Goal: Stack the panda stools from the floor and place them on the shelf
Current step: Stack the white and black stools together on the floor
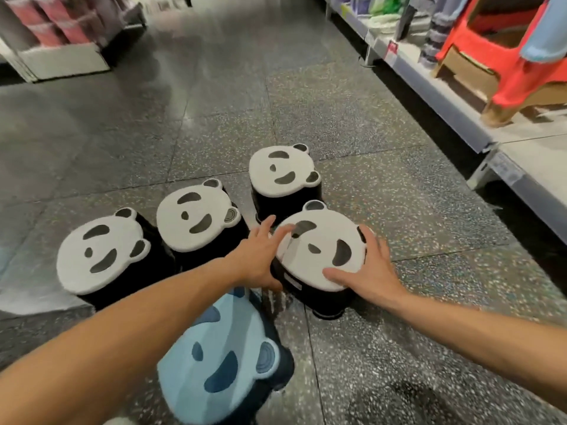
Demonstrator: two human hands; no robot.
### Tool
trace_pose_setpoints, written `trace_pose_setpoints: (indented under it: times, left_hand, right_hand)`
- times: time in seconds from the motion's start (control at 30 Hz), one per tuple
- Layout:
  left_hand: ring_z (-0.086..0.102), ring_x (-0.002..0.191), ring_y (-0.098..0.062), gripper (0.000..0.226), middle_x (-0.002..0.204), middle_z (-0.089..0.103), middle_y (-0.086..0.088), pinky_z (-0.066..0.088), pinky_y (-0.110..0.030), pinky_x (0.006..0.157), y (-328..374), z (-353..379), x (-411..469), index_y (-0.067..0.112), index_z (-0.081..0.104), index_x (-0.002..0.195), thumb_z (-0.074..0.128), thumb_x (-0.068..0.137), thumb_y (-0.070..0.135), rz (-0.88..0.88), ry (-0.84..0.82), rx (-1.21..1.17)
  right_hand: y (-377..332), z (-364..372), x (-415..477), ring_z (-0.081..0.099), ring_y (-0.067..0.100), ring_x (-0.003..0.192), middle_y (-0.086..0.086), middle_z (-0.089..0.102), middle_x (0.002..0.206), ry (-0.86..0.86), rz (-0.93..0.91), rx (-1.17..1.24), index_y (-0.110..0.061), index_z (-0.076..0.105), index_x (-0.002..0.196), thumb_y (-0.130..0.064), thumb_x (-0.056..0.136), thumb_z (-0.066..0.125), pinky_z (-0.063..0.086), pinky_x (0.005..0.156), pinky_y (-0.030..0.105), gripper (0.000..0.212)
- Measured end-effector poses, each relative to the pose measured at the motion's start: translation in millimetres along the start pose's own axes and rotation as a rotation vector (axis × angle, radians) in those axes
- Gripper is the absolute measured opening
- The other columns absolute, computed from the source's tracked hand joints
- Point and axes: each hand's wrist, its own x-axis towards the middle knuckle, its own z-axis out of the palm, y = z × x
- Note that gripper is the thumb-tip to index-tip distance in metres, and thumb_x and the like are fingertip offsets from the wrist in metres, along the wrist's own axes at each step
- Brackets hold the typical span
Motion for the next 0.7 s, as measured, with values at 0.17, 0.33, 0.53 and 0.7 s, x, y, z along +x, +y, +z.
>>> trace_pose_setpoints:
  times: [0.17, 0.33, 0.53, 0.7]
  left_hand:
    - [0.027, 0.155, -0.045, 0.142, 0.170, 0.013, -0.020, 0.033, -0.053, 0.125, -20.7, 0.0, 22.3, 0.037, 0.002, 0.167, 0.100, 0.065, 0.033, 0.078, -0.046, -0.178]
    - [0.040, 0.140, -0.044, 0.143, 0.148, 0.029, -0.013, 0.033, -0.048, 0.126, -36.5, 4.1, 39.2, 0.046, 0.006, 0.163, 0.102, 0.057, 0.038, 0.224, -0.023, -0.245]
    - [0.028, 0.149, -0.042, 0.136, 0.159, 0.030, -0.016, 0.028, -0.058, 0.126, -46.2, -37.5, 33.9, 0.037, 0.017, 0.165, 0.100, 0.056, 0.043, 0.427, 0.165, -0.264]
    - [0.038, 0.139, -0.035, 0.135, 0.147, 0.034, -0.015, 0.035, -0.044, 0.123, -68.3, -121.9, 6.6, 0.037, 0.022, 0.165, 0.100, 0.055, 0.041, 0.524, 0.245, -0.264]
  right_hand:
    - [-10.0, 31.6, -3.7, 0.033, 0.015, 0.133, 0.000, 0.029, 0.156, 0.053, 0.049, 0.079, -0.042, 0.014, 0.158, -0.060, 0.046, 0.091, 0.036, 0.108, 0.037, 0.137]
    - [-26.9, 41.9, -6.6, 0.034, 0.007, 0.120, -0.003, 0.032, 0.150, 0.113, 0.103, 0.132, -0.042, 0.016, 0.157, -0.058, 0.040, 0.090, 0.034, 0.101, 0.031, 0.140]
    - [-82.9, 24.3, -24.0, 0.044, 0.026, 0.137, -0.002, 0.040, 0.148, 0.266, 0.041, 0.117, -0.040, 0.020, 0.156, -0.061, 0.037, 0.089, 0.043, 0.111, 0.055, 0.139]
    - [-158.3, 4.1, -39.7, 0.045, 0.016, 0.138, -0.013, 0.038, 0.153, 0.265, -0.040, 0.133, -0.051, 0.013, 0.156, -0.060, 0.038, 0.091, 0.042, 0.109, 0.044, 0.142]
